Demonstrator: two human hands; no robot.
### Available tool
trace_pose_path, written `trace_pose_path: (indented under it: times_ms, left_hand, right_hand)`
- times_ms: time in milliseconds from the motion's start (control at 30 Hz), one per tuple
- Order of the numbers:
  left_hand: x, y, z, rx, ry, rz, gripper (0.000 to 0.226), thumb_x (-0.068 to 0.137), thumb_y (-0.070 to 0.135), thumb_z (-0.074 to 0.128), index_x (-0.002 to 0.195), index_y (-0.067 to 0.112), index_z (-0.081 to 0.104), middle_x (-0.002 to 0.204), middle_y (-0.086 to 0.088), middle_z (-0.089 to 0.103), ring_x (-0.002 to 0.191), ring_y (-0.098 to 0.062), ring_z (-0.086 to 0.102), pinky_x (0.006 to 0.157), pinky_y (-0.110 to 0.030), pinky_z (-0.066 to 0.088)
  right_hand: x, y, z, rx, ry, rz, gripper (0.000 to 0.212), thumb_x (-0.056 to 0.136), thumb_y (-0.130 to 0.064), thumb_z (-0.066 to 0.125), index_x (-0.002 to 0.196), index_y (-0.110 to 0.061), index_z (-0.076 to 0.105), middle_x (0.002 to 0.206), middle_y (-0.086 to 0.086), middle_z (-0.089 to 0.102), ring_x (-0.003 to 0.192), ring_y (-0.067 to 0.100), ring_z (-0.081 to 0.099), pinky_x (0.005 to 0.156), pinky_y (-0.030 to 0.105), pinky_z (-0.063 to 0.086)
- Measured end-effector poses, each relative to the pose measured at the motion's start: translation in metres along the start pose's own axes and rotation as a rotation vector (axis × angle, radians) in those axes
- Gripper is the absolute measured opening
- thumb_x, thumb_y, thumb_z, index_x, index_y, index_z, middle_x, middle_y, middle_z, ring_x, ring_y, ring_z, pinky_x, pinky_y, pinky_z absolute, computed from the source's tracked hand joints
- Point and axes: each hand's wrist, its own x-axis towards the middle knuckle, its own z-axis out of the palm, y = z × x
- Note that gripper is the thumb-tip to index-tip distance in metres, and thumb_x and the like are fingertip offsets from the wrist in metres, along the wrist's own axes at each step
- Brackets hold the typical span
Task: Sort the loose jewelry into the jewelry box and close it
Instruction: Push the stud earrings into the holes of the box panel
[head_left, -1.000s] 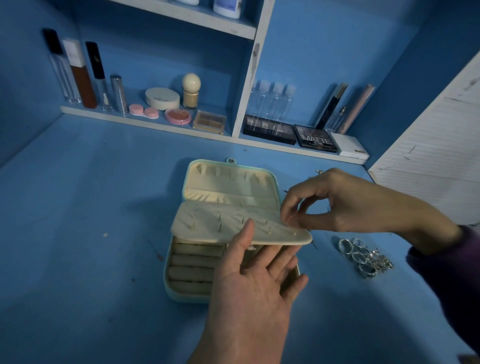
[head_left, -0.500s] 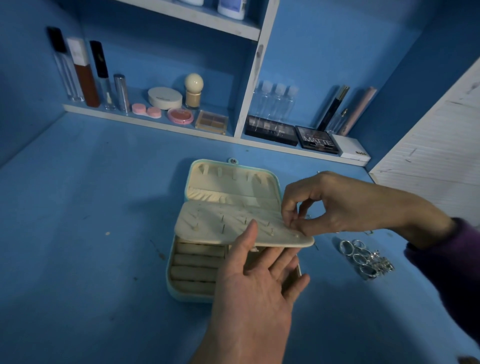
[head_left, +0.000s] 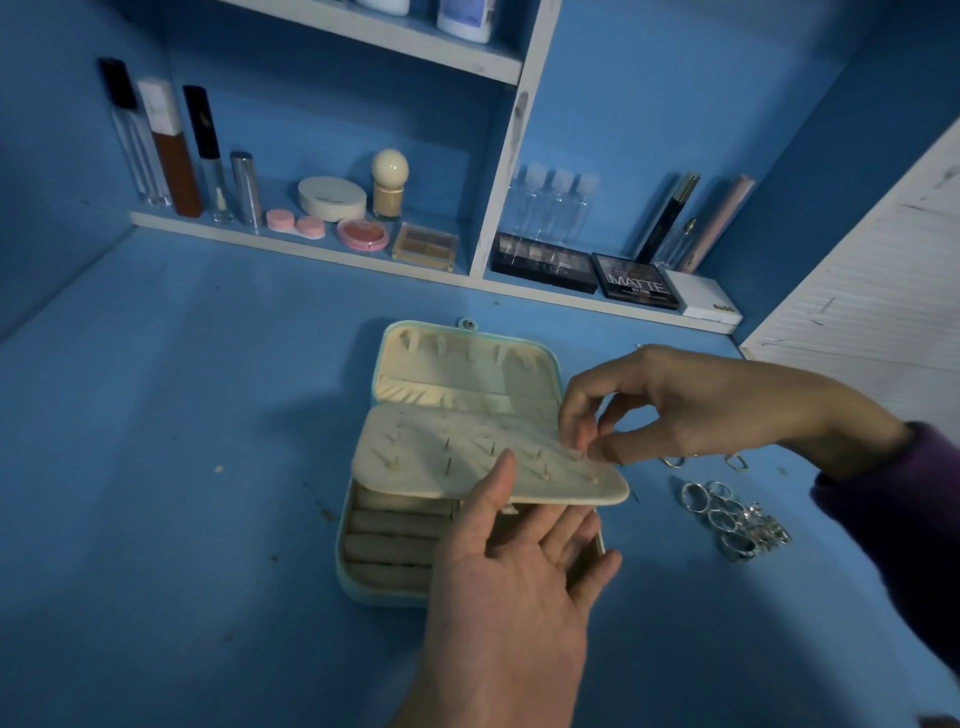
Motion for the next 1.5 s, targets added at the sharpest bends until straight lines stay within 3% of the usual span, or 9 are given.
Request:
trace_pose_path:
  times_ms: [100,733,933,1033,1100,1167,1267,1367,1500]
  left_hand:
    - [0.0,-0.001,0.001,0.009,0.005,0.0,0.076,0.054,0.047,0.06,0.118,0.006,0.065,0.124,-0.013,0.063,0.127,-0.023,0.047,0.101,-0.04,0.037]
    - [0.001,0.0,0.001,-0.006,0.028,-0.006,0.073,0.064,0.045,0.056,0.124,0.003,0.061,0.128,-0.016,0.06,0.128,-0.026,0.046,0.101,-0.042,0.036]
    - [0.001,-0.002,0.002,-0.027,0.074,0.042,0.061,0.058,0.037,0.063,0.111,0.006,0.068,0.108,-0.017,0.07,0.11,-0.028,0.06,0.093,-0.042,0.044]
    - [-0.002,-0.005,0.0,-0.037,0.113,0.096,0.046,0.054,0.018,0.082,0.097,0.004,0.074,0.1,-0.016,0.073,0.097,-0.03,0.069,0.083,-0.04,0.055]
    - [-0.005,-0.006,0.0,-0.038,0.121,0.118,0.051,0.045,0.018,0.086,0.093,0.004,0.076,0.097,-0.014,0.074,0.09,-0.027,0.072,0.077,-0.036,0.058]
    - [-0.006,-0.005,0.001,-0.029,0.151,0.133,0.05,0.049,0.009,0.086,0.098,0.004,0.074,0.097,-0.013,0.074,0.091,-0.025,0.071,0.083,-0.037,0.056]
    - [-0.008,-0.004,0.006,-0.024,0.158,0.14,0.047,0.058,0.016,0.082,0.102,0.004,0.073,0.098,-0.01,0.074,0.097,-0.025,0.069,0.088,-0.034,0.047]
    - [-0.009,-0.001,0.008,-0.032,0.171,0.153,0.048,0.063,0.026,0.066,0.106,0.006,0.071,0.099,-0.009,0.074,0.105,-0.024,0.064,0.094,-0.035,0.045]
    - [-0.01,-0.001,0.008,-0.027,0.167,0.153,0.047,0.064,0.028,0.066,0.106,0.007,0.071,0.101,-0.009,0.074,0.107,-0.023,0.063,0.097,-0.036,0.043]
  right_hand:
    - [0.002,-0.003,0.004,0.096,0.074,-0.005,0.011,0.086,-0.011,0.064,0.094,-0.018,0.068,0.09,-0.002,0.069,0.086,0.015,0.065,0.085,0.042,0.051]
    - [0.017,-0.008,0.016,0.029,0.09,-0.072,0.007,0.084,-0.01,0.069,0.085,-0.016,0.07,0.082,-0.002,0.069,0.075,0.015,0.063,0.076,0.039,0.051]
    - [0.016,-0.009,0.016,0.042,0.101,-0.068,0.006,0.084,-0.01,0.069,0.084,-0.016,0.07,0.081,-0.003,0.069,0.074,0.013,0.063,0.075,0.036,0.052]
    - [0.016,-0.009,0.017,0.05,0.098,-0.062,0.007,0.083,-0.009,0.069,0.084,-0.016,0.07,0.081,-0.003,0.069,0.074,0.012,0.063,0.075,0.033,0.052]
    - [0.016,-0.01,0.017,0.047,0.098,-0.064,0.007,0.083,-0.008,0.069,0.084,-0.015,0.071,0.081,-0.004,0.07,0.074,0.011,0.063,0.075,0.031,0.052]
    - [0.016,-0.01,0.018,0.045,0.099,-0.066,0.006,0.083,-0.008,0.069,0.085,-0.013,0.071,0.081,-0.003,0.07,0.074,0.012,0.063,0.075,0.031,0.052]
    - [0.015,-0.01,0.018,0.026,0.099,-0.08,0.007,0.083,-0.008,0.069,0.086,-0.014,0.071,0.081,-0.006,0.07,0.073,0.01,0.063,0.072,0.028,0.052]
    - [0.015,-0.011,0.017,-0.01,0.108,-0.097,0.006,0.082,-0.008,0.068,0.085,-0.012,0.071,0.08,-0.006,0.068,0.072,0.009,0.061,0.069,0.025,0.051]
    - [0.018,-0.014,0.017,-0.053,0.094,-0.096,0.005,0.081,-0.009,0.068,0.082,-0.013,0.07,0.076,-0.006,0.067,0.069,0.006,0.059,0.066,0.018,0.046]
